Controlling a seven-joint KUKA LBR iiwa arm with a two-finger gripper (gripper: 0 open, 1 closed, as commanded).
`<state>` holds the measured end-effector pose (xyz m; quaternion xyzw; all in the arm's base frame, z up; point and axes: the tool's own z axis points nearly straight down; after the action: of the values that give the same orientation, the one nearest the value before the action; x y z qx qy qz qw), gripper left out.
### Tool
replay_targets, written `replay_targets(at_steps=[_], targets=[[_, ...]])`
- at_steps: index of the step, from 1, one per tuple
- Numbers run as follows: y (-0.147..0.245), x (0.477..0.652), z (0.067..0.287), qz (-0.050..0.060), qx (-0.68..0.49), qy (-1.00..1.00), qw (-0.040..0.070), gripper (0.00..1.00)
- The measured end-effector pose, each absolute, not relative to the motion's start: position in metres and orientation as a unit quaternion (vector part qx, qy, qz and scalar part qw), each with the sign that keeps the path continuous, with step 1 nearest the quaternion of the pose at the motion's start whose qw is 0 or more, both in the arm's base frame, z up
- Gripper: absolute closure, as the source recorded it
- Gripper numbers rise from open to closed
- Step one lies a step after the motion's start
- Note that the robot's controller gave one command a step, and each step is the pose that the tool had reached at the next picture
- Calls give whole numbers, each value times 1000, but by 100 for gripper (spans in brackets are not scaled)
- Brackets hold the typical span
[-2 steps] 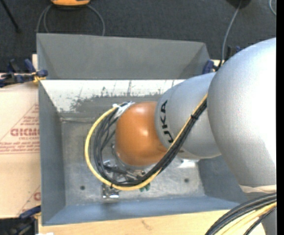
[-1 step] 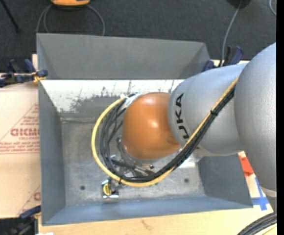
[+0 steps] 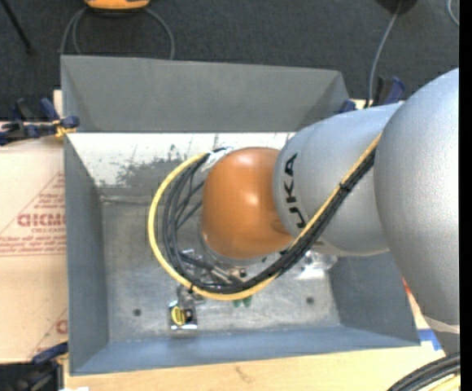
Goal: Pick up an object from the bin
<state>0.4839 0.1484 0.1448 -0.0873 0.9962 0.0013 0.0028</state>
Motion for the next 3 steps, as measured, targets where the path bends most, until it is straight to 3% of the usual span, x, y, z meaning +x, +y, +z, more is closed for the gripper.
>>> replay_targets(at_steps=[2,3], targets=[[89,491,117,0,60,998,-1,100],[90,491,117,0,59,998,0,0]])
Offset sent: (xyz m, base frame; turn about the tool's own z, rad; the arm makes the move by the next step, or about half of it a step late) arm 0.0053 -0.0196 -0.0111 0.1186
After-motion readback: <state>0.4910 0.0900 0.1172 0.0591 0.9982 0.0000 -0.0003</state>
